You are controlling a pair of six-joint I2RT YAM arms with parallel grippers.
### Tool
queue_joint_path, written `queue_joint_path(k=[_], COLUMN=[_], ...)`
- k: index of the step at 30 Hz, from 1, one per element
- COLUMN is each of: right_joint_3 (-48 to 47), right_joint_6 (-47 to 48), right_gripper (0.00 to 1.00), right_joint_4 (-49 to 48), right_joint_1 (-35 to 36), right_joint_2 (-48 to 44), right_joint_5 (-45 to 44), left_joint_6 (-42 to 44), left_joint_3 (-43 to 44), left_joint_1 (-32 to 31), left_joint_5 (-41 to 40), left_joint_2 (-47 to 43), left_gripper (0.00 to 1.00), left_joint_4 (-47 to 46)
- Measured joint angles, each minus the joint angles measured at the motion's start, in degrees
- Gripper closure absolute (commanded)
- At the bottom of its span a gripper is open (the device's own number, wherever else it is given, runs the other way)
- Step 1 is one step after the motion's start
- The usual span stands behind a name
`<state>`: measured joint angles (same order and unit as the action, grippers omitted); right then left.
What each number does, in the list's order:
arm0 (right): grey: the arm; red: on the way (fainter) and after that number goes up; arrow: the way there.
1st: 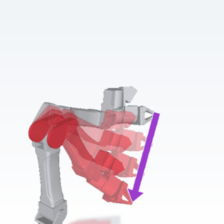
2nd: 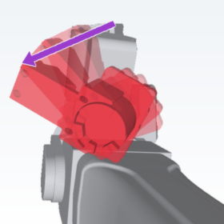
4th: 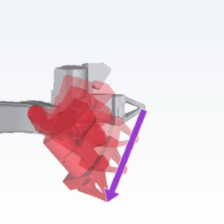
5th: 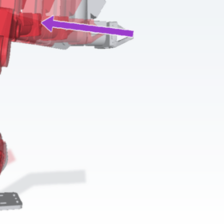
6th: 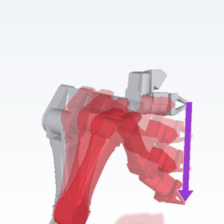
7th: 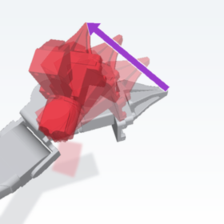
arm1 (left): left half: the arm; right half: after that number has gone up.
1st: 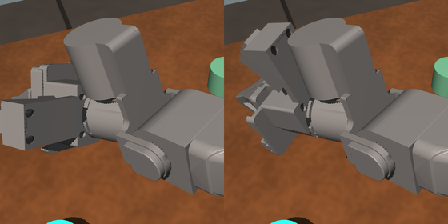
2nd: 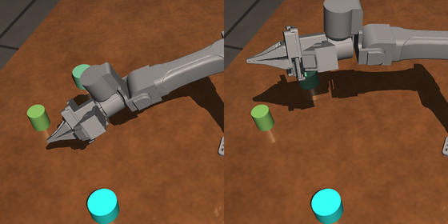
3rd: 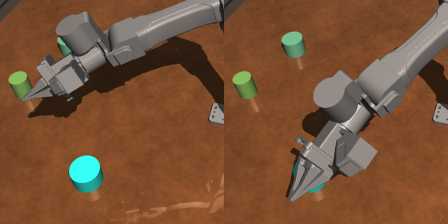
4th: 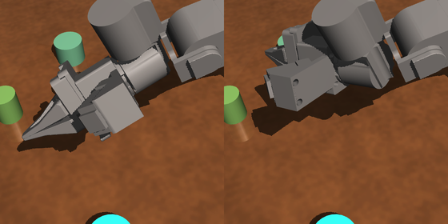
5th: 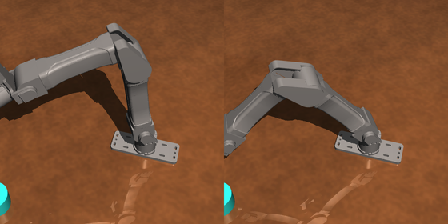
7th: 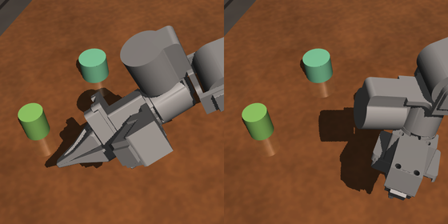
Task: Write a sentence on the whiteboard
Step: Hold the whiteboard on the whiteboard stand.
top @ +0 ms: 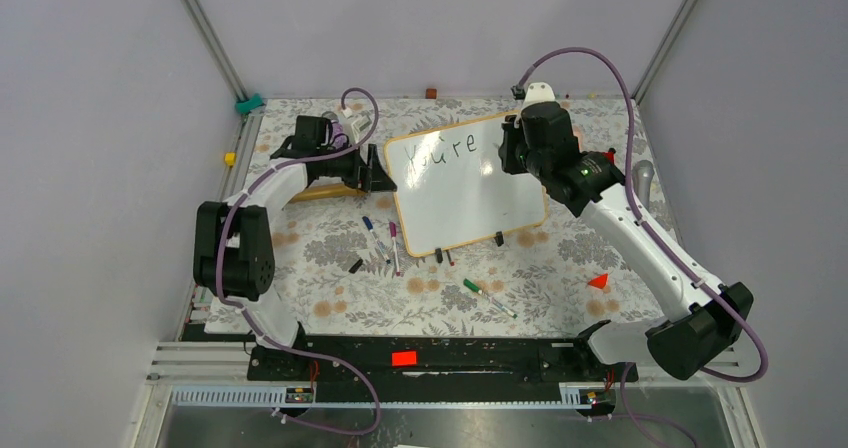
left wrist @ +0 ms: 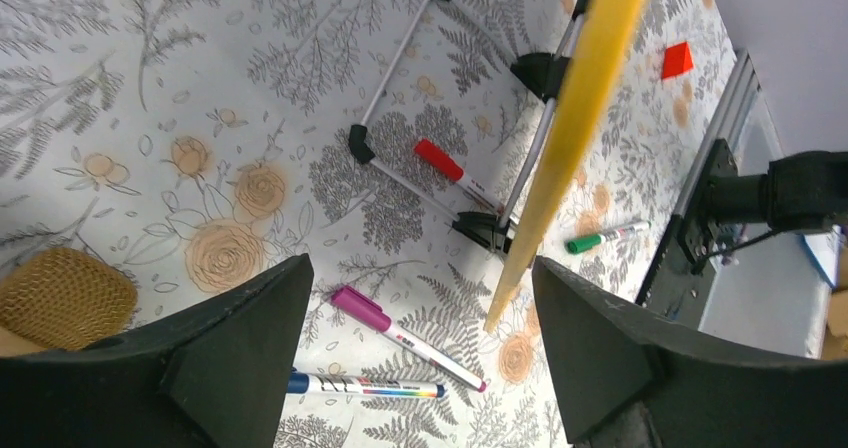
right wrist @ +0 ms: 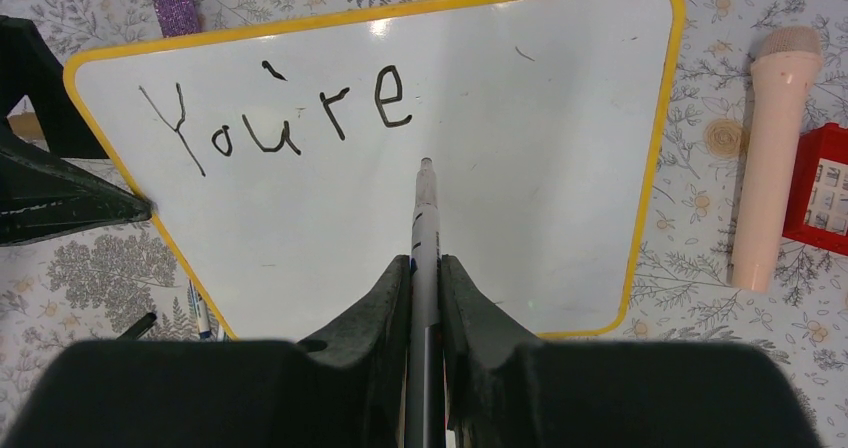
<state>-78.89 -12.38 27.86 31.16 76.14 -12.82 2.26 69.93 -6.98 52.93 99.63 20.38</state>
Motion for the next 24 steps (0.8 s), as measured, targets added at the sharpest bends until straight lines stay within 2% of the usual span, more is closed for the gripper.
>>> queue_joint_path(k=[12,18,24], right_joint_3=[-0.98,-0.44,0.90], right_joint_6=[-0.09,-0.72,-1.38], right_gripper=[1.00,1.00,1.00], right_joint_4=[-1.90,-3.39,-4.07], right_joint_1=[-0.02,-0.04,-0.04], right_joint_2=[0.55,0.46,0.31], right_joint_5=[0.39,0.55,1.86], left_joint_6=[-7.21,-8.24,-11.61], left_joint_3=[-2.97,-3.93,-9.46], left_joint_1=[0.70,1.40,1.70], left_joint_5=[-0.98,-0.87,-0.13], left_joint_2=[-3.19,-4.11,-10.91], left_gripper=[0.01,0.01,0.01], left_joint_4=[-5.60,-3.65,-5.68])
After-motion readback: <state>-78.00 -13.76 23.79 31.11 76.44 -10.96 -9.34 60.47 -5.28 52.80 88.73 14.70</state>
